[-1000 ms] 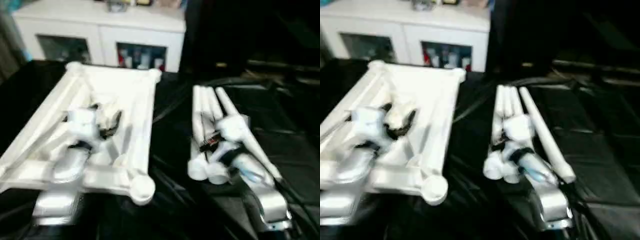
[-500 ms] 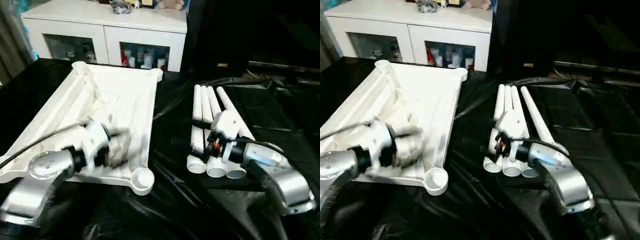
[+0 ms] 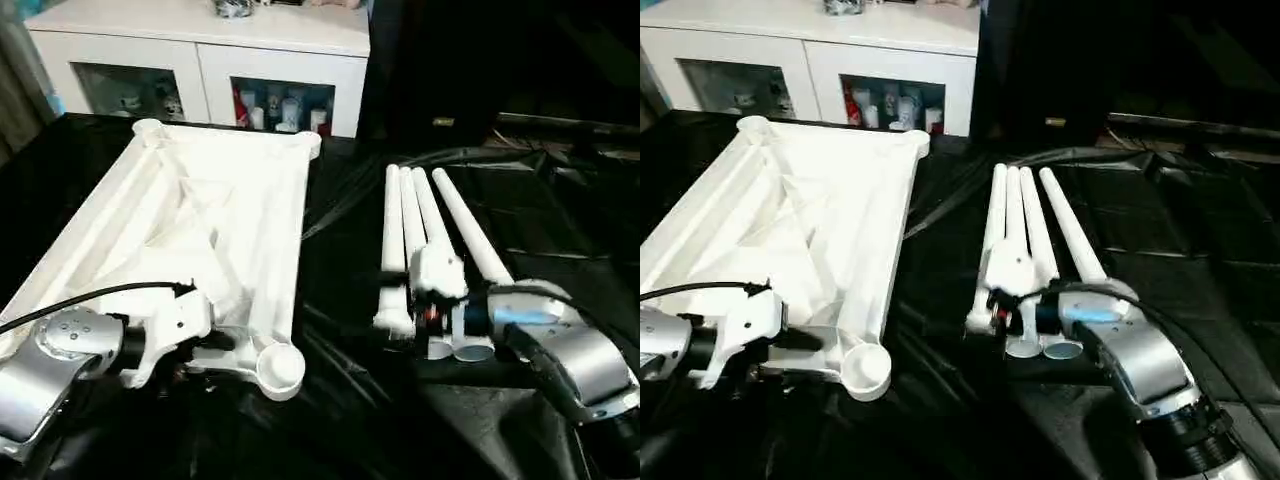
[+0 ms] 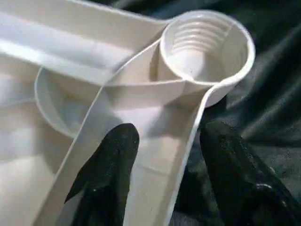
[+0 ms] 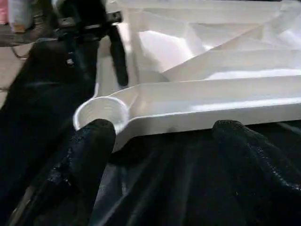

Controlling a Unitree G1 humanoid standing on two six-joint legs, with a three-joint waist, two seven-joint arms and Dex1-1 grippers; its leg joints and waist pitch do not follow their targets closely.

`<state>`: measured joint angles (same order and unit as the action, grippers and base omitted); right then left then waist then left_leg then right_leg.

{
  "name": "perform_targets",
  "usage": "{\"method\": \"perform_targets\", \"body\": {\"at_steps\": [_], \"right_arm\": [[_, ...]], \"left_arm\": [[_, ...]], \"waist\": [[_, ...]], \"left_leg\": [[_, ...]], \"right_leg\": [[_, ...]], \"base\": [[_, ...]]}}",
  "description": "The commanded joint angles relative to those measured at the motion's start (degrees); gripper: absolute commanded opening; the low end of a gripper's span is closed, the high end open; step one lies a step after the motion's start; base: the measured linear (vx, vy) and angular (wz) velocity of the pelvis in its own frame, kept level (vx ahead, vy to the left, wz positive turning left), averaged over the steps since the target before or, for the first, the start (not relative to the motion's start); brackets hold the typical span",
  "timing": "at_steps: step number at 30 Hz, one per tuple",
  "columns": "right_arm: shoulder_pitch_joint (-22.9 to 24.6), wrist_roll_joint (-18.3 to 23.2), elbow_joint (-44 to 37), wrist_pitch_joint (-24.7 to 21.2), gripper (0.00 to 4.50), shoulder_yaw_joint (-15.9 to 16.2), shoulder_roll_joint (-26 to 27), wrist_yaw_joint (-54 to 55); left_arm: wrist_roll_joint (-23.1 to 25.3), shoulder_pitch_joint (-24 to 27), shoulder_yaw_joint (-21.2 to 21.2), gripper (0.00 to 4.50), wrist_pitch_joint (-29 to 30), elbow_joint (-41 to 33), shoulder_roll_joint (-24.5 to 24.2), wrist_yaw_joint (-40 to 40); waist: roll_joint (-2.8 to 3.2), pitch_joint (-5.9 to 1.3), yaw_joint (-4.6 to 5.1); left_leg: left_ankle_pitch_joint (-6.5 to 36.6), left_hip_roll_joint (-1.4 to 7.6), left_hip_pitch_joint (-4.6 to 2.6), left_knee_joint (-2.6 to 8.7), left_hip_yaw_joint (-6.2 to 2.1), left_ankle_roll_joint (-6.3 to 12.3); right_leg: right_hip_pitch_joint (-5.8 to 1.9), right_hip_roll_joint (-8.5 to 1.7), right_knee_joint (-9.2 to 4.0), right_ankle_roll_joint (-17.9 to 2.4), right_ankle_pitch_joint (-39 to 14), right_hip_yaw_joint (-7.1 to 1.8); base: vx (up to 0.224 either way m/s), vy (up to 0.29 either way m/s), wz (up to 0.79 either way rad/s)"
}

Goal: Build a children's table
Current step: Move table base

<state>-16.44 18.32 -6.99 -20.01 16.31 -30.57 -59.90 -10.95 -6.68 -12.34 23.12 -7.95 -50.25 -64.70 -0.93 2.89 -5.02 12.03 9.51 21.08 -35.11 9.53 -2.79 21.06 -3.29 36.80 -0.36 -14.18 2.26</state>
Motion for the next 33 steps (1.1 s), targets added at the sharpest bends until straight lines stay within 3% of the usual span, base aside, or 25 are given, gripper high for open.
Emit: {"method": "perform_targets", "body": {"at_steps": [1, 6, 16, 25, 33], "right_arm": [[-0.03, -0.35, -1.25, -0.43, 3.75, 0.32, -0.73, -0.14], [0.26, -0.55, -2.18, -1.00, 3.75, 0.66, -0.76, -0.26], [0.99, -1.66, -2.23, -0.51, 3.75, 1.12, 0.01, 0.56], [1.41, -2.01, -2.17, -0.30, 3.75, 1.51, 0.42, 0.94], [1.69, -2.22, -2.14, 0.03, 3.75, 1.79, 0.96, 1.40]], "left_arm": [[2.01, -0.07, -0.49, 2.12, 0.04, -0.12, -0.63, 0.35], [3.17, 0.43, -0.25, 1.75, -1.16, -0.75, -0.40, 2.20], [7.10, 2.52, -1.16, 0.92, -4.37, -4.58, 1.95, 7.03], [13.05, 2.69, -3.05, 0.41, -11.00, -5.25, 2.36, 10.50], [19.02, 0.55, -4.94, 0.04, -17.90, -3.33, 2.78, 14.09]], "waist": [[0.68, -2.15, 0.06], [0.66, -1.94, 0.03], [0.80, -1.91, -0.02], [0.70, -2.20, 0.40], [0.81, -2.20, 0.63]], "left_leg": [[11.08, 3.77, -0.92, 5.34, -1.40, 0.79], [12.78, 3.92, -1.07, 5.59, -1.30, -0.07], [12.50, 4.09, -0.87, 5.73, -1.43, -0.13], [8.36, 3.87, -0.59, 5.29, -1.33, 1.30], [7.98, 3.93, -0.69, 5.19, -1.22, 1.56]], "right_leg": [[-1.32, -4.99, -4.58, -12.83, -5.29, -3.08], [-1.02, -4.91, -4.85, -11.90, -8.41, -3.15], [-1.08, -5.04, -4.99, -11.44, -8.16, -3.15], [-1.46, -4.88, -4.43, -12.00, -0.99, -3.03], [-1.43, -4.80, -4.22, -12.70, 1.17, -2.95]], "base": [[0.000, 0.000, 0.00], [0.000, 0.000, 0.00], [0.000, 0.000, 0.00], [0.000, 0.000, 0.00], [0.000, 0.000, 0.00]]}}
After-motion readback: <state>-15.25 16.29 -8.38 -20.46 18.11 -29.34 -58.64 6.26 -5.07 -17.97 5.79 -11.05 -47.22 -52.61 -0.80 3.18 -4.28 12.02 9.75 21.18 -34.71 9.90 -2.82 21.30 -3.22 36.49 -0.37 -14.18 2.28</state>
